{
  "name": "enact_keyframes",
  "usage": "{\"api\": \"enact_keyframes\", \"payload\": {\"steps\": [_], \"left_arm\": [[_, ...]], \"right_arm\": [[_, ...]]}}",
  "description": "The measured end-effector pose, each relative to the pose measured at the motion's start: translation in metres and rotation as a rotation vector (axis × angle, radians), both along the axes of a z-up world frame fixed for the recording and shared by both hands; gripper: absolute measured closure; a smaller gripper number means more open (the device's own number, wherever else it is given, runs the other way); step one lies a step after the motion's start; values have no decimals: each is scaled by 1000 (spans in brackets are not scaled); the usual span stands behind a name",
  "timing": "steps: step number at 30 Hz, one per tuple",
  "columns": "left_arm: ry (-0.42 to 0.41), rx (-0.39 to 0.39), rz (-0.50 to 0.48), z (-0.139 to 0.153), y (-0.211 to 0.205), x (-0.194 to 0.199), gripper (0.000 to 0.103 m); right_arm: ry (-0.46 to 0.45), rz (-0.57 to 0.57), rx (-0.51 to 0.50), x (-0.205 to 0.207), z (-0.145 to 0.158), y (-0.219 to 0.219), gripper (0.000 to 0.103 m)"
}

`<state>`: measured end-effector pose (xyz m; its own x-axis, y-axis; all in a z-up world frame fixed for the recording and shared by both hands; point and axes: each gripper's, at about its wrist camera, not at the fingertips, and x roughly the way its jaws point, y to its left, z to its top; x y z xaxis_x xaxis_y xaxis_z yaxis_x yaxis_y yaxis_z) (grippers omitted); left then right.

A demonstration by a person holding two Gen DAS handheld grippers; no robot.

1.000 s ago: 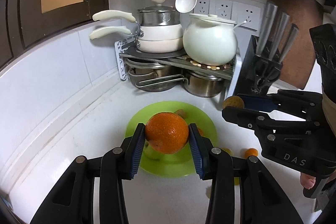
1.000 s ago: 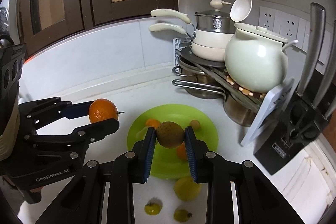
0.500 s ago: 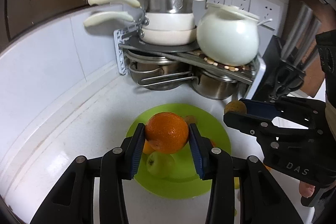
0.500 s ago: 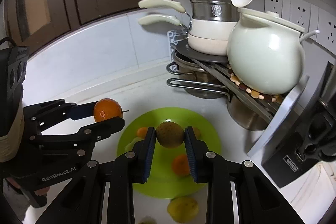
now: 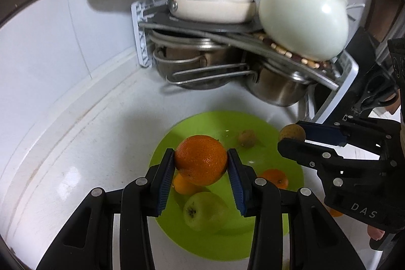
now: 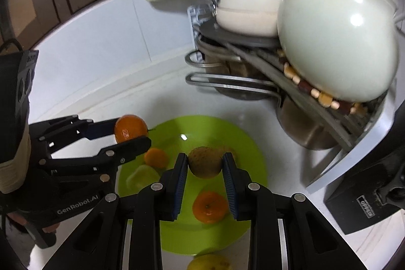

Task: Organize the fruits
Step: 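Carry the large orange and brown fruit in both tools over the green plate, then open both tools to drop the orange and brown fruit onto the plate, then move both tools back toward the green tomatoes on the counter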

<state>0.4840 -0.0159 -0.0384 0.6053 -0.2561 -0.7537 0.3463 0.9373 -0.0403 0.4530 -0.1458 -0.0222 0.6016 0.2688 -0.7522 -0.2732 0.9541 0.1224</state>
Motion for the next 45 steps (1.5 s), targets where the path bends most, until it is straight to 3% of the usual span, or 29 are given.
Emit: {"api": "enact_keyframes", "payload": {"steps": [12, 23, 36, 45], "left_arm": [[78, 28, -13, -30, -11, 22, 62], [88, 28, -23, -33, -14, 21, 60], [0, 51, 4, -7, -7, -6, 51], [-89, 11, 42, 26, 0, -41, 41]], "right_arm": [[92, -13, -27, 16, -30, 0, 73], [102, -13, -25, 19, -33, 3, 73], [62, -21, -24, 2, -19, -3, 69], [-25, -24, -22, -31, 12, -8, 69]]}}
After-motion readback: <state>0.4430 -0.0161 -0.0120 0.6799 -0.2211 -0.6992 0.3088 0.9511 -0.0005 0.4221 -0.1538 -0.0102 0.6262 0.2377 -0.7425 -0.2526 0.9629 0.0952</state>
